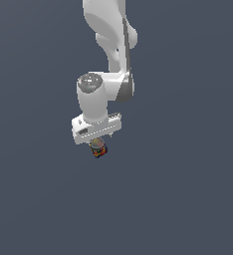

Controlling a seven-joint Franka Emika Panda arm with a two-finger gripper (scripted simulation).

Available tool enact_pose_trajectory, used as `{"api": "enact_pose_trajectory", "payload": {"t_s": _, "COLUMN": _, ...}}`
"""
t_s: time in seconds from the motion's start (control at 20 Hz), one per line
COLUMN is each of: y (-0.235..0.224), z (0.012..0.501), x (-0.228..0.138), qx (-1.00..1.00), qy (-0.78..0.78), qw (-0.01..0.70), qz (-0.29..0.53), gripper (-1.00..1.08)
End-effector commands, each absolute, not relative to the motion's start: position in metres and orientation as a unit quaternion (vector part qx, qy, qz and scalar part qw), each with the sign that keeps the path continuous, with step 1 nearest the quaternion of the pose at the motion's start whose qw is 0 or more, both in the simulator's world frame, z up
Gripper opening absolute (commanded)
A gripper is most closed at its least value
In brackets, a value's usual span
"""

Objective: Pick up the object and move it to a goal position.

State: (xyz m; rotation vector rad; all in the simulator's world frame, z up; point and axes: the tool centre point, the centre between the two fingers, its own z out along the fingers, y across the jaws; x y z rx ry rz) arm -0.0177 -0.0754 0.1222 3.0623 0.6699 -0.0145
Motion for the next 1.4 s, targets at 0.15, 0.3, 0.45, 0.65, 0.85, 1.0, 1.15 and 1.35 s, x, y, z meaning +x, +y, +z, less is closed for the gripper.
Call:
{"api": "enact_pose_trajectory", "payload": {"t_s": 0.15, "y": -0.085, "z": 0.114, "x": -0.020, "qx": 0.968, "qy": 0.253, "qw": 0.001, "qz": -0.002, "gripper": 1.00}}
{"api": "enact_pose_trajectory", "payload": {"t_s": 0.3, "y": -0.088, "z": 0.111, "x": -0.022, "qx": 0.964, "qy": 0.266, "qw": 0.001, "qz": -0.001, "gripper": 1.00}}
{"api": "enact_pose_trajectory", "payload": {"t_s": 0.45, "y": -0.090, "z": 0.109, "x": -0.022, "qx": 0.962, "qy": 0.275, "qw": 0.000, "qz": 0.000, "gripper": 1.00}}
{"api": "enact_pose_trajectory", "payload": {"t_s": 0.65, "y": -0.091, "z": 0.108, "x": -0.023, "qx": 0.960, "qy": 0.279, "qw": 0.000, "qz": 0.000, "gripper": 1.00}}
{"api": "enact_pose_trajectory", "payload": {"t_s": 0.85, "y": -0.091, "z": 0.105, "x": -0.023, "qx": 0.961, "qy": 0.277, "qw": 0.000, "qz": 0.000, "gripper": 1.00}}
{"api": "enact_pose_trajectory", "payload": {"t_s": 1.0, "y": -0.091, "z": 0.094, "x": -0.023, "qx": 0.961, "qy": 0.277, "qw": 0.000, "qz": 0.000, "gripper": 1.00}}
{"api": "enact_pose_trajectory", "payload": {"t_s": 1.15, "y": -0.091, "z": 0.078, "x": -0.024, "qx": 0.961, "qy": 0.278, "qw": 0.000, "qz": 0.000, "gripper": 1.00}}
{"api": "enact_pose_trajectory", "payload": {"t_s": 1.35, "y": -0.091, "z": 0.062, "x": -0.024, "qx": 0.960, "qy": 0.279, "qw": 0.000, "qz": 0.000, "gripper": 1.00}}
